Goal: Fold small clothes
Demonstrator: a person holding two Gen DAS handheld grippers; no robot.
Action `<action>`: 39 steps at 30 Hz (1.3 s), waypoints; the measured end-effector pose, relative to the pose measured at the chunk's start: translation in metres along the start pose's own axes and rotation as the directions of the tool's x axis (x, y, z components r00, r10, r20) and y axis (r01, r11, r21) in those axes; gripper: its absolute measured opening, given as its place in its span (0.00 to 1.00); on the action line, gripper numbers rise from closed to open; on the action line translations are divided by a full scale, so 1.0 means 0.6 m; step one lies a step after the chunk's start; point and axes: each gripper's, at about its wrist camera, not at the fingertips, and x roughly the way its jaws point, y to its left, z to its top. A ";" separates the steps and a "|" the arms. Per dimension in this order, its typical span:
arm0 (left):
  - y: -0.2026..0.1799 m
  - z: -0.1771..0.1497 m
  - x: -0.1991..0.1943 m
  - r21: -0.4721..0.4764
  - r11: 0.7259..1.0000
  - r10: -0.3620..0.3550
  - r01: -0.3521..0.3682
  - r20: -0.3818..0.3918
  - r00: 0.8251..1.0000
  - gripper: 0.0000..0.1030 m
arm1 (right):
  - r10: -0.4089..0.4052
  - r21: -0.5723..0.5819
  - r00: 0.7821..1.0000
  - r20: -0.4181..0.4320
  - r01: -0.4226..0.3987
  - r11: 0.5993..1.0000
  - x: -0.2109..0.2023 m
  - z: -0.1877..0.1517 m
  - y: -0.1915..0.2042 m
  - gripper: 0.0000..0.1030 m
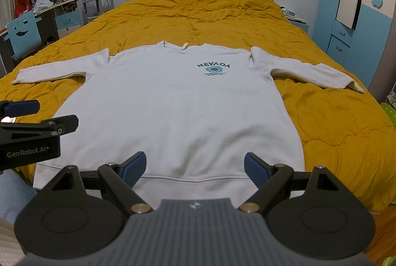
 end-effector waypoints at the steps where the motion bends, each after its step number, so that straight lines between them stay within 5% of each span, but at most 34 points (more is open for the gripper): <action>1: 0.000 0.000 0.000 0.000 1.000 0.000 0.000 0.000 1.000 0.89 | -0.001 -0.001 1.000 0.001 0.001 1.000 0.000 0.000 0.001 0.80; 26: 0.018 0.008 0.021 -0.004 1.000 -0.008 0.008 -0.034 0.999 0.89 | -0.009 0.001 1.000 -0.020 0.009 1.000 0.024 0.008 0.004 0.80; 39: 0.072 0.055 0.089 -0.121 0.993 -0.022 0.013 -0.074 0.997 0.89 | 0.022 0.032 1.000 0.021 -0.023 0.999 0.086 0.076 -0.022 0.80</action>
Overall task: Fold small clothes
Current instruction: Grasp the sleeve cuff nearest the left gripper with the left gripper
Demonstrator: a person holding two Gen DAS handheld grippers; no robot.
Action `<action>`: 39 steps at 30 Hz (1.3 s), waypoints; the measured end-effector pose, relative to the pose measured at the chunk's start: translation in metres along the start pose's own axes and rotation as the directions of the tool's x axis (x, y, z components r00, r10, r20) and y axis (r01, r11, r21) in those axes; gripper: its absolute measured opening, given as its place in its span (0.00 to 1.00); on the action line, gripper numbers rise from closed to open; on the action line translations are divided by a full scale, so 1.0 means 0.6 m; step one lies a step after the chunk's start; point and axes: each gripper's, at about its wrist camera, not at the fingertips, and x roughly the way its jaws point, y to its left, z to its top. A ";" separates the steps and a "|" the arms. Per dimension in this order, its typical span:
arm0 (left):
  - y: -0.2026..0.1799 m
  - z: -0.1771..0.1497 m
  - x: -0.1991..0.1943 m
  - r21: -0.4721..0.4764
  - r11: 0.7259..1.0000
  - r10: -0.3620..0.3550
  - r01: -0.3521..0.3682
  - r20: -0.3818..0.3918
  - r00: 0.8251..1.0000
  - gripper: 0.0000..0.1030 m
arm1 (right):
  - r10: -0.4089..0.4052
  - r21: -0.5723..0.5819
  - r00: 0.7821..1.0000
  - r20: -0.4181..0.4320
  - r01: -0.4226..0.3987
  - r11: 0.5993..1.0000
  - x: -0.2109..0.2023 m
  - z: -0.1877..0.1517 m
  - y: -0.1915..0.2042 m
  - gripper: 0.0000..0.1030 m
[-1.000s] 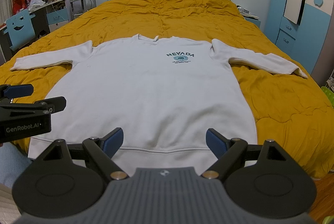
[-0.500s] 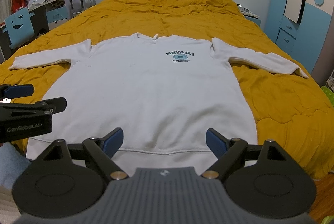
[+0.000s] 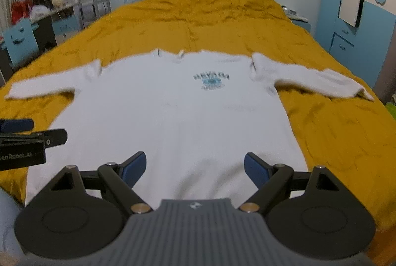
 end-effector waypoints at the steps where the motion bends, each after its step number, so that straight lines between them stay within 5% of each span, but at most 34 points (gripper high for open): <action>1: 0.008 0.006 0.007 -0.012 1.000 0.004 -0.004 0.000 1.000 0.89 | 0.013 0.007 1.000 0.014 -0.013 1.000 0.008 0.007 -0.004 0.80; 14: 0.226 0.079 0.104 -0.262 0.960 0.101 -0.103 -0.020 0.995 0.89 | -0.039 0.012 0.995 0.092 0.038 0.999 0.147 0.105 -0.047 0.80; 21: 0.399 0.101 0.140 -0.412 0.891 0.189 -0.191 -0.046 0.981 0.89 | 0.002 0.011 0.998 0.059 -0.002 1.000 0.231 0.146 -0.037 0.80; 24: 0.495 0.101 0.156 -0.496 0.834 0.242 -0.243 -0.069 0.968 0.89 | 0.050 -0.009 0.998 0.042 -0.049 0.999 0.256 0.156 -0.015 0.80; 27: 0.597 0.094 0.169 -0.614 0.730 0.281 -0.301 -0.133 0.951 0.89 | 0.078 -0.044 0.996 0.035 -0.077 0.996 0.280 0.163 0.004 0.80; 35: 0.778 0.052 0.209 -0.844 0.470 0.257 -0.260 -0.151 0.955 0.87 | 0.003 -0.044 0.998 0.063 0.000 0.999 0.340 0.212 0.005 0.78; 39: 0.809 0.034 0.233 -0.886 0.404 0.248 -0.226 -0.132 0.960 0.68 | -0.002 -0.076 0.997 0.078 0.008 0.997 0.361 0.225 0.010 0.62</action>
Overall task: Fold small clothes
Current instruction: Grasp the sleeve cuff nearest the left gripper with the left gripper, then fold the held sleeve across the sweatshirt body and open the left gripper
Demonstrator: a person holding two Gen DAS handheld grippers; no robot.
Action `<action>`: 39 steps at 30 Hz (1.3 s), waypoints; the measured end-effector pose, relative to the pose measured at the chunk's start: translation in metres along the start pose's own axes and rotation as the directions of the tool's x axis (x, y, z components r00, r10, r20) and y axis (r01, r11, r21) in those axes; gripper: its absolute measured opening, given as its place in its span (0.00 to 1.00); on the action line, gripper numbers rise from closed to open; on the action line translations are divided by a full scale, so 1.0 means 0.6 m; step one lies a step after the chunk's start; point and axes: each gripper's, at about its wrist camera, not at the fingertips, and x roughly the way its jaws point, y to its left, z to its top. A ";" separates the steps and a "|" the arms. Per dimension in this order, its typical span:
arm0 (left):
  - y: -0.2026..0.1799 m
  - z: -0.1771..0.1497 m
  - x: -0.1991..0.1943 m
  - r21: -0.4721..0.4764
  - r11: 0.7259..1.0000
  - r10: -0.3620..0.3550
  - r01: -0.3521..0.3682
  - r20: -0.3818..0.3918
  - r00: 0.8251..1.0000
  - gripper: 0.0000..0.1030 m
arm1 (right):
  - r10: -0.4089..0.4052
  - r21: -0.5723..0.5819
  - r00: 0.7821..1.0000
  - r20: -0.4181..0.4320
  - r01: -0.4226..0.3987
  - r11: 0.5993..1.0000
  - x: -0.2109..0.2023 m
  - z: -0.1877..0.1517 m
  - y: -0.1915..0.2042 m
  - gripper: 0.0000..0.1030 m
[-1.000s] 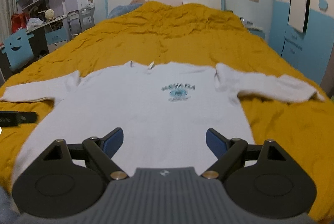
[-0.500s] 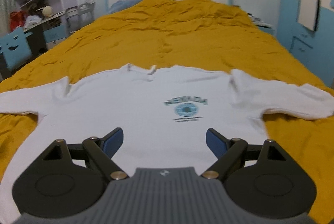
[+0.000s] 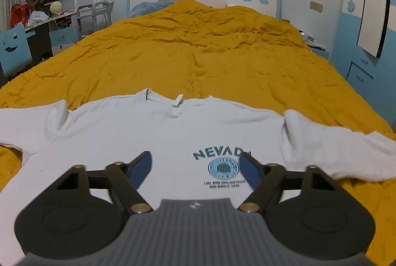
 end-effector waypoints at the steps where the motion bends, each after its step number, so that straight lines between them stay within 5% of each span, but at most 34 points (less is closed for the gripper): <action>1: 0.008 0.004 0.004 -0.007 1.000 -0.003 0.003 0.003 1.000 0.57 | -0.004 -0.002 1.000 -0.008 0.004 1.000 0.007 0.002 0.002 0.56; 5: 0.013 0.013 0.010 0.006 1.000 -0.027 0.027 0.010 1.000 0.10 | 0.006 -0.014 0.998 -0.056 -0.007 1.000 0.032 0.005 0.016 0.39; 10: -0.054 -0.012 -0.059 0.169 0.981 -0.113 0.094 0.107 0.988 0.09 | 0.048 -0.053 0.994 -0.095 -0.054 0.997 0.048 0.000 0.041 0.36; 14: -0.165 -0.063 -0.145 0.380 0.919 -0.175 0.105 0.155 0.972 0.09 | 0.077 -0.056 0.992 -0.096 -0.083 0.995 0.045 -0.002 0.051 0.35; 18: -0.281 -0.156 -0.220 0.568 0.813 -0.245 0.125 0.140 0.959 0.09 | 0.110 -0.045 0.990 -0.088 -0.114 0.992 0.033 -0.004 0.058 0.35; 25: -0.422 -0.398 -0.275 0.799 0.548 -0.352 0.247 -0.048 0.935 0.09 | 0.140 -0.012 0.987 -0.079 -0.141 0.990 -0.002 -0.020 0.054 0.35; 30: -0.451 -0.591 -0.242 0.879 0.351 -0.294 0.322 -0.223 0.930 0.09 | 0.122 0.032 0.989 -0.085 -0.119 0.992 -0.020 -0.038 0.030 0.35; 33: -0.440 -0.677 -0.205 0.901 0.270 -0.210 0.339 -0.288 0.934 0.09 | 0.115 0.048 0.988 -0.104 -0.111 0.993 -0.024 -0.055 0.019 0.35; 35: -0.423 -0.708 -0.183 0.898 0.261 -0.159 0.353 -0.321 0.934 0.09 | 0.106 0.059 0.986 -0.128 -0.100 0.993 -0.021 -0.069 0.013 0.35; 39: -0.405 -0.710 -0.152 0.852 0.321 -0.106 0.413 -0.401 0.910 0.18 | 0.106 0.067 0.982 -0.158 -0.096 0.993 -0.019 -0.091 0.012 0.35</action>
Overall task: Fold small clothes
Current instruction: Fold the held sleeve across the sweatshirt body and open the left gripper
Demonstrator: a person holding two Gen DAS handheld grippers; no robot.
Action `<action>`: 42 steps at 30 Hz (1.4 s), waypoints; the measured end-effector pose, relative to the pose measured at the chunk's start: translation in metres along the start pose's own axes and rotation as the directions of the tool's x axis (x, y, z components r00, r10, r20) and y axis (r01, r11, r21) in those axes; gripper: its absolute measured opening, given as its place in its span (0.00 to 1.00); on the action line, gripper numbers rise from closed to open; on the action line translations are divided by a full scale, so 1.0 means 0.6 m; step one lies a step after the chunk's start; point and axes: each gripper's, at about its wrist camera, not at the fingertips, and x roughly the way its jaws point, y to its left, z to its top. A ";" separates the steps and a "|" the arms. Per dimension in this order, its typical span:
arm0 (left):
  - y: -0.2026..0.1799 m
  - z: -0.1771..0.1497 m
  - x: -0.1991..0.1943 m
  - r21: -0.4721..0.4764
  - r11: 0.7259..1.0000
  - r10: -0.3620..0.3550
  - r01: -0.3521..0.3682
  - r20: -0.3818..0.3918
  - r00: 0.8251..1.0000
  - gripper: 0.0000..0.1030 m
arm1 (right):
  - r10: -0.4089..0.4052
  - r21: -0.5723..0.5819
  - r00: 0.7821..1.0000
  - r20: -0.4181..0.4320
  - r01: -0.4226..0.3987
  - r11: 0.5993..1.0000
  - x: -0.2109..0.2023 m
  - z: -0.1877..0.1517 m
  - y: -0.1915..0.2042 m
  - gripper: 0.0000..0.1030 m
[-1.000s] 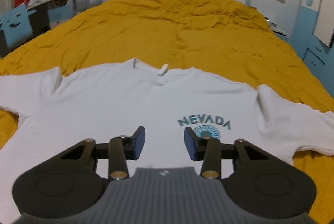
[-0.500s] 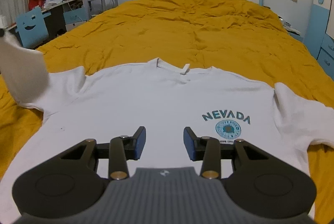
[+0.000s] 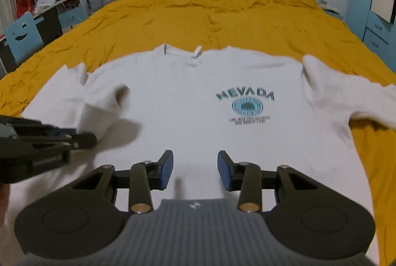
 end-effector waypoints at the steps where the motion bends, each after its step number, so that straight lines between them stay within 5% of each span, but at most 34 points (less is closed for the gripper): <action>1: 0.005 -0.003 0.001 -0.024 0.999 -0.029 0.029 -0.002 1.000 0.23 | 0.002 -0.001 1.000 -0.004 -0.002 1.000 0.000 -0.004 0.001 0.35; 5: 0.031 0.006 -0.016 -0.093 0.983 -0.158 0.159 0.022 0.987 0.50 | 0.020 -0.004 1.000 -0.011 -0.020 1.000 0.002 -0.013 0.009 0.35; 10: 0.066 0.001 -0.064 -0.154 0.952 -0.250 0.265 0.108 0.962 0.60 | 0.062 0.010 0.998 -0.002 -0.062 0.998 -0.006 -0.006 0.020 0.42; 19: 0.176 -0.002 -0.098 -0.231 0.972 -0.021 0.044 0.101 0.995 0.59 | 0.192 0.140 0.981 -0.027 -0.187 0.972 0.018 0.025 0.042 0.52; 28: 0.242 -0.015 -0.143 -0.299 0.949 0.144 -0.104 0.116 0.983 0.57 | 0.256 0.278 0.960 -0.111 -0.217 0.936 0.093 0.035 0.060 0.51; 30: 0.259 -0.006 -0.156 -0.296 0.944 0.178 -0.143 0.095 0.979 0.57 | 0.249 0.292 0.961 -0.117 -0.206 0.934 0.101 0.035 0.061 0.46; 32: 0.265 0.001 -0.160 -0.280 0.949 0.170 -0.141 0.081 0.982 0.56 | 0.247 0.288 0.963 -0.109 -0.207 0.935 0.104 0.037 0.064 0.21; 35: 0.255 0.001 -0.154 -0.249 0.964 0.118 -0.094 0.084 0.989 0.56 | 0.247 0.299 0.965 -0.084 -0.212 0.930 0.098 0.044 0.060 0.08; 38: 0.229 0.004 -0.140 -0.196 0.976 0.107 -0.094 0.061 0.992 0.51 | 0.275 0.302 0.959 -0.067 -0.243 0.922 0.084 0.054 0.052 0.10; 42: 0.217 0.015 -0.144 -0.131 0.967 0.223 -0.219 0.015 0.975 0.51 | 0.298 0.313 0.952 -0.063 -0.265 0.912 0.063 0.058 0.039 0.16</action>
